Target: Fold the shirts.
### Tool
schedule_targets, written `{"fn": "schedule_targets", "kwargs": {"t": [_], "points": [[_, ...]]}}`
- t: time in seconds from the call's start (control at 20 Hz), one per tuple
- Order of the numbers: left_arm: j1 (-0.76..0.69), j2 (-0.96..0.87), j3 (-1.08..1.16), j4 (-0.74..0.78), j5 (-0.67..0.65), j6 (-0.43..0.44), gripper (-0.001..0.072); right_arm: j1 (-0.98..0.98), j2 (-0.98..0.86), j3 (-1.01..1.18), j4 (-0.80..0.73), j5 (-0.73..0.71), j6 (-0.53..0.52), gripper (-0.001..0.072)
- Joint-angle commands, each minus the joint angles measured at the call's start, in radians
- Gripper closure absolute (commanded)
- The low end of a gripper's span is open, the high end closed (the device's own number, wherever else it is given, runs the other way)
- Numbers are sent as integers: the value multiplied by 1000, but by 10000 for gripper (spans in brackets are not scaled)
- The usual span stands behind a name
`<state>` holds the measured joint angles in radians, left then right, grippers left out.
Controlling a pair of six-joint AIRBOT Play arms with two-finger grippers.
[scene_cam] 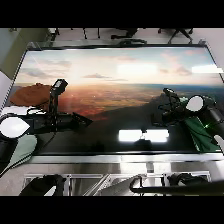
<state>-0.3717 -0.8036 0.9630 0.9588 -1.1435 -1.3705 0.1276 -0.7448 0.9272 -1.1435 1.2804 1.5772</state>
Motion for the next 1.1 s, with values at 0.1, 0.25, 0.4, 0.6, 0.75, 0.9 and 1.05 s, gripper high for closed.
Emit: {"fn": "schedule_targets", "kwargs": {"t": [0.1,0.25,0.4,0.6,0.75,0.9,1.05], "points": [[6,0,0,69,146,1,692,0,1,0,0,0,0,694],[85,-40,47,428,226,1,582,0,0,0,0,-48,0,694],[254,-179,148,778,308,1,27,0,-1,0,3,-63,1,695],[500,-490,313,906,400,28,26,0,-8,0,3,-85,0,695],[607,-755,446,908,386,29,26,0,-20,0,3,-103,0,694],[642,-967,568,908,376,39,25,0,-36,0,3,-118,0,694],[639,-1108,667,905,375,38,25,0,-59,0,3,-121,0,694]]}}
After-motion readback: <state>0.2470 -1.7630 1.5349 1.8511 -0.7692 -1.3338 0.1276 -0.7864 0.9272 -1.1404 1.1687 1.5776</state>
